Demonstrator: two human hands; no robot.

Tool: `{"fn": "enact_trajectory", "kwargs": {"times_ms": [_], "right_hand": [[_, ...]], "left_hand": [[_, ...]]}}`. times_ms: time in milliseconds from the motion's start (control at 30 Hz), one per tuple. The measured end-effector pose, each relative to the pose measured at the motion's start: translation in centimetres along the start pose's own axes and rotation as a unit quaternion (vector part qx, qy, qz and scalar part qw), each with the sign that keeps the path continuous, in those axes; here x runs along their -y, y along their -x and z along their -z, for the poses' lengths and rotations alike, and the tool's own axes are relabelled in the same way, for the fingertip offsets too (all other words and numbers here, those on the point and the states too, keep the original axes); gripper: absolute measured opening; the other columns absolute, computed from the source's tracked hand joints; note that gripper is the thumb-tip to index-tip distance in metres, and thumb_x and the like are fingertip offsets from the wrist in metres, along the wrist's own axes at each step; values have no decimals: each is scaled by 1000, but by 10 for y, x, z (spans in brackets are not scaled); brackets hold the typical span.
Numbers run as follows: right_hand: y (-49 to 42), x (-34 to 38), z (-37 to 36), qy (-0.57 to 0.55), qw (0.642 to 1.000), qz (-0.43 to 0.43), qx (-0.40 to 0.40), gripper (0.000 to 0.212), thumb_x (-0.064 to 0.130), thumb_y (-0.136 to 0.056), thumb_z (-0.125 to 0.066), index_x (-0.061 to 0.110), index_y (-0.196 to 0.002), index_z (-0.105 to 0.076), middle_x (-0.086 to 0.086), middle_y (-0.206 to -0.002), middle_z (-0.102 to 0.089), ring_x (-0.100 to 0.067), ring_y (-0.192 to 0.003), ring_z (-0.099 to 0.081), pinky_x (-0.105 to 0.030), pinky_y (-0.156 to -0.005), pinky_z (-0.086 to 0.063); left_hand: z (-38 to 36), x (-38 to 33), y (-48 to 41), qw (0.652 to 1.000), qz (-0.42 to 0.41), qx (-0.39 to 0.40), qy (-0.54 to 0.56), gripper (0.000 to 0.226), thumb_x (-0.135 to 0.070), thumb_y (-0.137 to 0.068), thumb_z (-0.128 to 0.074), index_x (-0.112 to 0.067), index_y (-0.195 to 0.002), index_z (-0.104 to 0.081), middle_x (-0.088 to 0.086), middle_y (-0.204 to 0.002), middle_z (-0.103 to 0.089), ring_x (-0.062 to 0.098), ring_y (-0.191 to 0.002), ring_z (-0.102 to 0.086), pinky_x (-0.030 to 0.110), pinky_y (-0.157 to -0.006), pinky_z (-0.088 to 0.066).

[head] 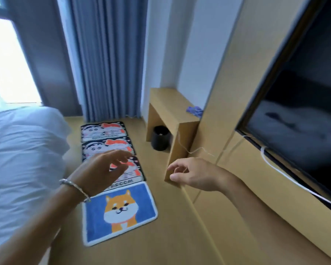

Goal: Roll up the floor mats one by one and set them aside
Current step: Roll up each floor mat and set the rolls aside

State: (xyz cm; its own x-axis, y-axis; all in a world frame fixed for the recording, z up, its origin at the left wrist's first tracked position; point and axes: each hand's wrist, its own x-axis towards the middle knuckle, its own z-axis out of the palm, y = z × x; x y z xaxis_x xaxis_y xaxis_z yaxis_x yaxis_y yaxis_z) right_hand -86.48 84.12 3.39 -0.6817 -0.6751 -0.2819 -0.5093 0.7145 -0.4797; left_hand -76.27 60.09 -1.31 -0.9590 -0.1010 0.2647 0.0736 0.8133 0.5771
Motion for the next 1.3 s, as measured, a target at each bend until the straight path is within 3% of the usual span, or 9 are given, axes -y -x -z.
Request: {"fn": "enact_trajectory", "kwargs": {"times_ms": [100, 233, 433, 633, 800, 933, 1067, 1200, 1300], "right_hand": [[-41, 34, -18, 20, 996, 62, 61, 39, 42, -93, -55, 26, -129, -55, 6, -117, -62, -10, -105, -58, -28, -93, -48], [-90, 64, -31, 25, 985, 124, 114, 40, 44, -93, -54, 26, -129, -54, 13, -104, -58, -11, -101, -60, -31, -92, -50], [-162, 67, -22, 9, 977, 173, 128, 40, 41, -95, -53, 25, -132, -52, 5, -120, -61, -9, -100, -57, -23, -83, -46], [-239, 31, 20, -16, 979, 168, 111, 41, 42, -94, -53, 23, -131, -53, 4, -120, -61, -9, -103, -59, -30, -93, -49], [-297, -2, 60, -47, 986, 144, 74, 39, 38, -96, -52, 22, -132, -53, 5, -116, -61, -11, -105, -59, -30, -93, -48], [-340, 1, 70, -52, 982, 161, 83, 40, 39, -96, -53, 22, -131, -52, 2, -125, -60, -12, -106, -58, -32, -96, -48], [-376, 16, 74, -53, 978, 181, 93, 38, 39, -95, -55, 23, -129, -55, 3, -119, -61, -11, -104, -59, -31, -94, -49], [-411, 32, 81, -49, 976, 187, 95, 38, 39, -94, -55, 23, -129, -55, 8, -109, -59, -9, -101, -59, -23, -88, -48], [-440, 43, 83, -44, 980, 177, 83, 40, 41, -94, -54, 23, -130, -55, 7, -113, -60, -8, -102, -59, -22, -88, -46]], "left_hand": [[20, 19, 21, 999, 45, -30, 3, 46, -54, -77, -48, -27, -109, -66, -27, -88, -62, -12, -83, -60, 21, -73, -52], [35, 44, 32, 991, 121, -47, -25, 26, -19, -86, -66, -22, -112, -66, -10, -95, -68, -1, -80, -63, 2, -71, -42], [42, 71, -2, 984, 164, -34, -60, 29, -18, -88, -62, -26, -116, -62, -9, -101, -67, 1, -88, -62, 2, -72, -40], [38, 89, -102, 986, 131, -2, -103, 30, -18, -89, -60, -23, -119, -62, -6, -104, -66, 4, -87, -62, -1, -72, -36], [31, 100, -183, 986, 102, 5, -131, 29, -21, -89, -60, -24, -118, -63, -6, -104, -67, 7, -88, -62, 19, -79, -48], [36, 115, -212, 982, 111, 13, -154, 28, -23, -89, -60, -25, -118, -63, -10, -102, -66, 4, -85, -61, 14, -76, -43], [57, 139, -226, 979, 131, 1, -157, 28, -21, -89, -61, -25, -116, -63, -8, -100, -66, 4, -83, -61, 19, -76, -48], [71, 169, -243, 978, 139, -4, -155, 29, -22, -90, -60, -24, -118, -62, -7, -103, -67, 6, -86, -62, 14, -74, -46], [77, 197, -266, 980, 126, 12, -152, 29, -23, -91, -58, -23, -120, -61, -6, -105, -66, 6, -88, -62, 8, -71, -42]]}}
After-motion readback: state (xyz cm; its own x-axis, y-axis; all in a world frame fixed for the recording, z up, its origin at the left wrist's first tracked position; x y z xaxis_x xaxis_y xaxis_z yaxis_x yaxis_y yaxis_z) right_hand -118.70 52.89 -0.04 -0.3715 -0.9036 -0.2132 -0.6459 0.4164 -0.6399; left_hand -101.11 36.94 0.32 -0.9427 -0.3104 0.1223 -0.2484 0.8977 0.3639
